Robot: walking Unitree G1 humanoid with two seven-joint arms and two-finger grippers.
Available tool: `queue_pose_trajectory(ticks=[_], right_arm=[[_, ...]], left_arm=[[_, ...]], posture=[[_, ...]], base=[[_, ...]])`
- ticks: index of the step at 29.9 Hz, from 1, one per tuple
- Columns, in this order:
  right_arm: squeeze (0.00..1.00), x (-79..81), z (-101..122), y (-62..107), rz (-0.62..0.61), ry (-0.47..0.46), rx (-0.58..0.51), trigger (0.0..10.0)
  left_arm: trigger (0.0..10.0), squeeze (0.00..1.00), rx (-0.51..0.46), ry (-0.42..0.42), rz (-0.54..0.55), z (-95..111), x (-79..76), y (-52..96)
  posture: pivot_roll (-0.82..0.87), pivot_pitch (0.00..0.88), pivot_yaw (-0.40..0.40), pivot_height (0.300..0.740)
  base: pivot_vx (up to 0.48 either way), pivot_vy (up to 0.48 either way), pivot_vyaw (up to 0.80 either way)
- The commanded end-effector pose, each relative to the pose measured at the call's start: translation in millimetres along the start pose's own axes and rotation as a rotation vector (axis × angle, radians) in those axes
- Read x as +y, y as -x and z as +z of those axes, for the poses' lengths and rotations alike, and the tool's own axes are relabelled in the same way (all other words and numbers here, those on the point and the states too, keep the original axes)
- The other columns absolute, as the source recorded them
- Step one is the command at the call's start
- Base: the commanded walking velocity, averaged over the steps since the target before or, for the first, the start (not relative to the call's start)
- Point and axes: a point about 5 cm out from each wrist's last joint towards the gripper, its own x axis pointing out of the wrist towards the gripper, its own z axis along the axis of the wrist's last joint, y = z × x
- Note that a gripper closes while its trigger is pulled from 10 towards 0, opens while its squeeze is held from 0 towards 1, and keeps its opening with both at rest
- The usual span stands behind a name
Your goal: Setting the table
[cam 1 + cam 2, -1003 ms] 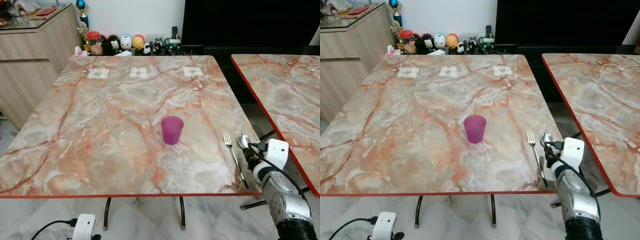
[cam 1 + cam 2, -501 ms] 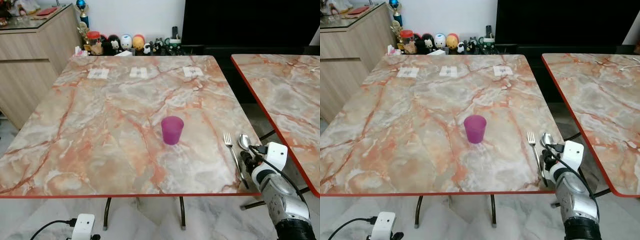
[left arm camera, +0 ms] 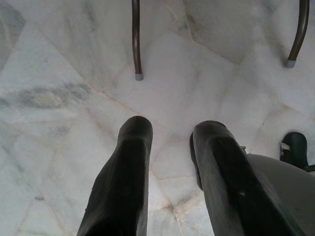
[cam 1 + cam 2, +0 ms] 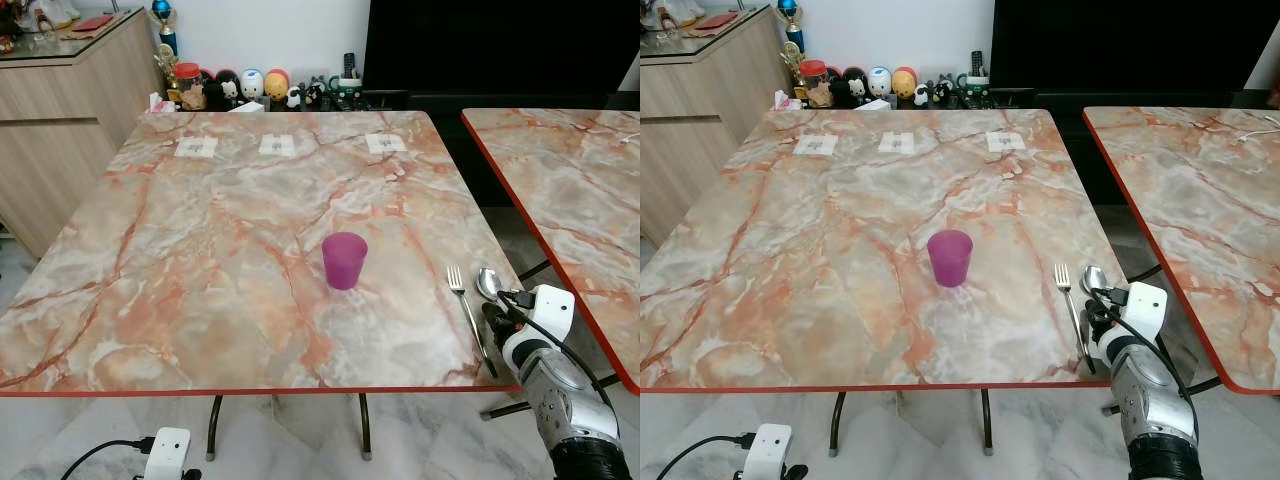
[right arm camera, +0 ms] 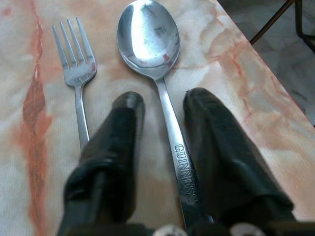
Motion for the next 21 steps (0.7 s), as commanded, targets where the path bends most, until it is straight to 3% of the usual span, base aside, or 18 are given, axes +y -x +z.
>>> queue_pose_trajectory(ticks=[1, 21], right_arm=[[0.0, 1.9, 0.0, -1.6, 0.004, -0.006, 0.004, 0.0], [0.0, -0.2, -4.7, 0.4, -0.004, 0.003, 0.021, 0.0]], left_arm=[[10.0, 0.0, 0.033, -0.01, -0.002, -6.8, 1.8, 1.5], [10.0, 0.0, 0.036, -0.006, -0.011, -7.5, -2.1, 1.1]], posture=[[0.11, 0.0, -0.015, 0.74], [0.11, 0.001, -0.017, 0.74]], base=[[0.0, 0.0, 0.0], [0.0, 0.0, 0.0]])
